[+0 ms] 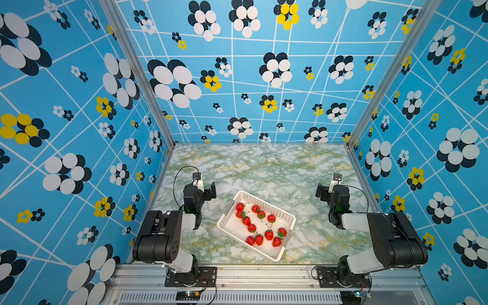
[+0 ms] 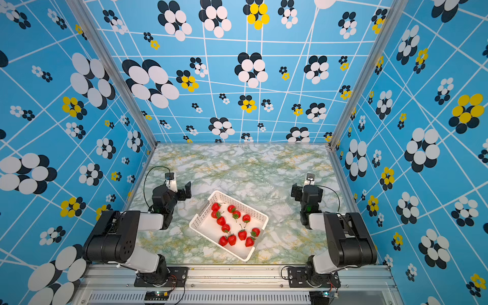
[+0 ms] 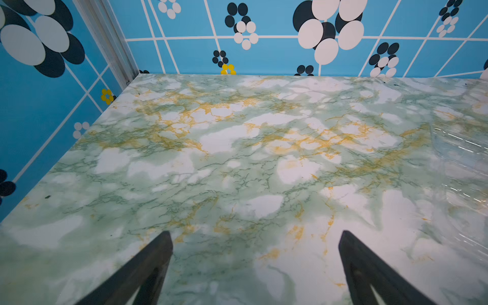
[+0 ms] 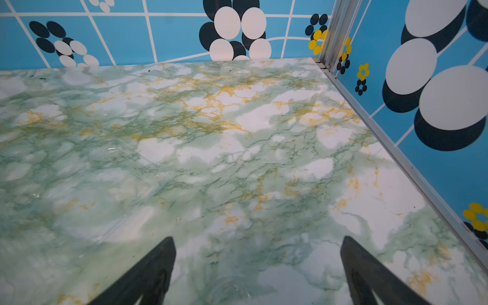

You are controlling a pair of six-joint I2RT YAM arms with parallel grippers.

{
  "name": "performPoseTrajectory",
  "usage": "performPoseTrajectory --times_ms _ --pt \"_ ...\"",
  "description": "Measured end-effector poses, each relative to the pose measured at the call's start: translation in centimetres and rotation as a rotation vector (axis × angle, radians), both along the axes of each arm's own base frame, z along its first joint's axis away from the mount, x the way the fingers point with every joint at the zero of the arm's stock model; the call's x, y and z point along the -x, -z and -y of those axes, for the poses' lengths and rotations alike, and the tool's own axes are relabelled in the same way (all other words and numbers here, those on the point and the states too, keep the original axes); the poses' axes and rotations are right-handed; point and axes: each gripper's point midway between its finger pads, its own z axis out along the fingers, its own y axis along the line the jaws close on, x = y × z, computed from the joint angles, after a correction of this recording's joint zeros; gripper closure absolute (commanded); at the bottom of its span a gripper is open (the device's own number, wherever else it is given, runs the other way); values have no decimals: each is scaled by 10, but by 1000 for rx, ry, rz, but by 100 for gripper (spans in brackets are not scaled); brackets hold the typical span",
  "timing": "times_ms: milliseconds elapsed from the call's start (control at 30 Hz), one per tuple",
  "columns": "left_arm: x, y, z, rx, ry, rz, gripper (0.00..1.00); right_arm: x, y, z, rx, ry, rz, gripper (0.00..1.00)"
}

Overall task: Pack strawberries into containers
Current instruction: Move the basket to the center of the board.

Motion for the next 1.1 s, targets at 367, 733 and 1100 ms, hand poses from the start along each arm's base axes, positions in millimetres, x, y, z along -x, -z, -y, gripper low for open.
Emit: performPoseTrajectory --times_ms 367,733,1100 --pt "0 0 0 0 0 0 0 0 0 0 0 0 0 1" --pt "0 0 0 0 0 0 0 0 0 0 0 0 0 1" --pt "1 3 1 -1 8 -18 1 -3 -3 -4 -3 -23 -6 1"
